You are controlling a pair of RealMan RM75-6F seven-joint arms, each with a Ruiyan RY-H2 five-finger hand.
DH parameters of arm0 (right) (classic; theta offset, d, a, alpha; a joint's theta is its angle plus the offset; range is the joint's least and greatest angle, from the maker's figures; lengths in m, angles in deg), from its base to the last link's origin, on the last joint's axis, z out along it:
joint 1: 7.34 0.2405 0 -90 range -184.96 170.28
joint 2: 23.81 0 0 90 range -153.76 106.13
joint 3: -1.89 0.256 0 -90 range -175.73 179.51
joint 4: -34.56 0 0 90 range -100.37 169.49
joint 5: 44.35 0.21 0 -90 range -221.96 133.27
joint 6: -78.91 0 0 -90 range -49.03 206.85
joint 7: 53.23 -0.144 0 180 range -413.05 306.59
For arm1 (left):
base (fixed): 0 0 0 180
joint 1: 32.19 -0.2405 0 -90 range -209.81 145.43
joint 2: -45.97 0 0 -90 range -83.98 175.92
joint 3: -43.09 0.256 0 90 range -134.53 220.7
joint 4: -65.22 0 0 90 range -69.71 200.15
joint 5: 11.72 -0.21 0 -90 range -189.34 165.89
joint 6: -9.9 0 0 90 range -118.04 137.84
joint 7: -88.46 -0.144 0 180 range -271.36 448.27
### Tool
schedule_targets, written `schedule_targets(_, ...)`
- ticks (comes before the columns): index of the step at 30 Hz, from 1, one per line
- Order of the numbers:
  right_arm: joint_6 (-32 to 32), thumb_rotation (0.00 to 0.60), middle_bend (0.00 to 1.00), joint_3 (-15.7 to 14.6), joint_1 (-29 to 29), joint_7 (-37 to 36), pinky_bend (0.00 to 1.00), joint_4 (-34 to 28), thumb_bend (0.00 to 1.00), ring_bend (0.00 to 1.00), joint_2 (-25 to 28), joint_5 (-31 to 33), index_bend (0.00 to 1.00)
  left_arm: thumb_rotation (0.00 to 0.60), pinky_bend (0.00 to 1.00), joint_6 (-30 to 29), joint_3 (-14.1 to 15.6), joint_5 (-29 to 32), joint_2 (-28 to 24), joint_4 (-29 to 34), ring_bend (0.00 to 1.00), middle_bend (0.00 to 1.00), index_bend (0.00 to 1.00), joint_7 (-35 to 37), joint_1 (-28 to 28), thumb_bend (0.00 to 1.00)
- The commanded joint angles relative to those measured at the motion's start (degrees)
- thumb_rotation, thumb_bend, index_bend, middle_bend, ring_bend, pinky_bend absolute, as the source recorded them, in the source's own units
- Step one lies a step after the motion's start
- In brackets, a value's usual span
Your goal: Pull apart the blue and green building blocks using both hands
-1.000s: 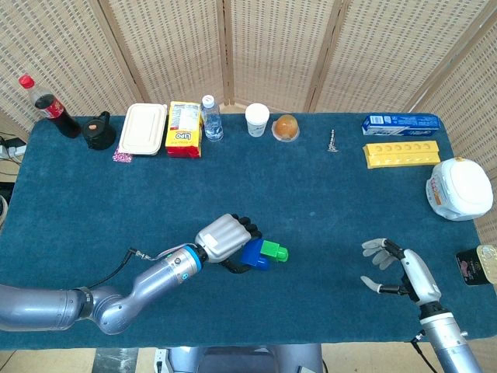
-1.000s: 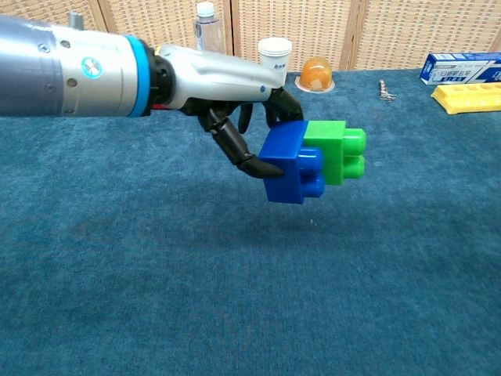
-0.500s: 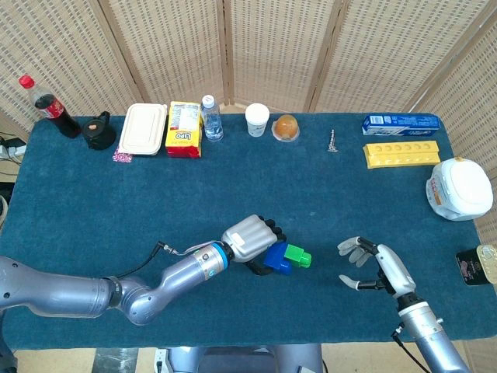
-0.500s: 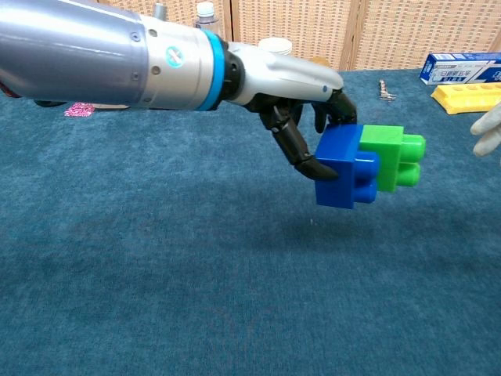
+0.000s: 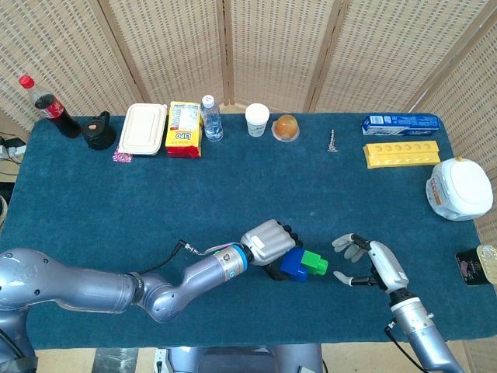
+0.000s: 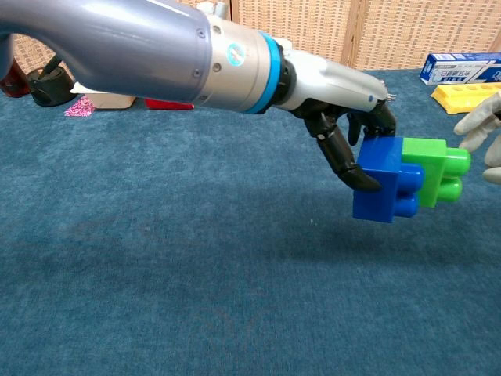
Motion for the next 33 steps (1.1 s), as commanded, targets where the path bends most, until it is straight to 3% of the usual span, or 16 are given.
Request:
schedule_targets(1,-0.1,0.600,0.43,0.0,0.2,0.2,0.47,0.0,0.25,0.49,-0.2,0.2,0.37,0.349,0.38,-0.6,0.5,1.6,0.4,-0.4,0.25,0.33,0.44,0.2,1.7,0.39)
schedule_targets(24,-1.1,0.600,0.43,0.0,1.9,1.1,0.47,0.6,0.25,0.49,-1.1,1.1,0.37,0.345,0.38,-3.5,2.5,6.8,2.9,-2.9,0.25,0.33,0.44,1.3,7.3,0.39)
schedule_targets(33,-1.7,0.600,0.52,0.8,2.9,2.1,0.50,1.1,0.26,0.59,-2.2,2.4,0.47,0.342,0.38,-3.4,2.5,7.7,3.2,-3.6,0.25,0.33,0.44,2.2,8.3,0.39)
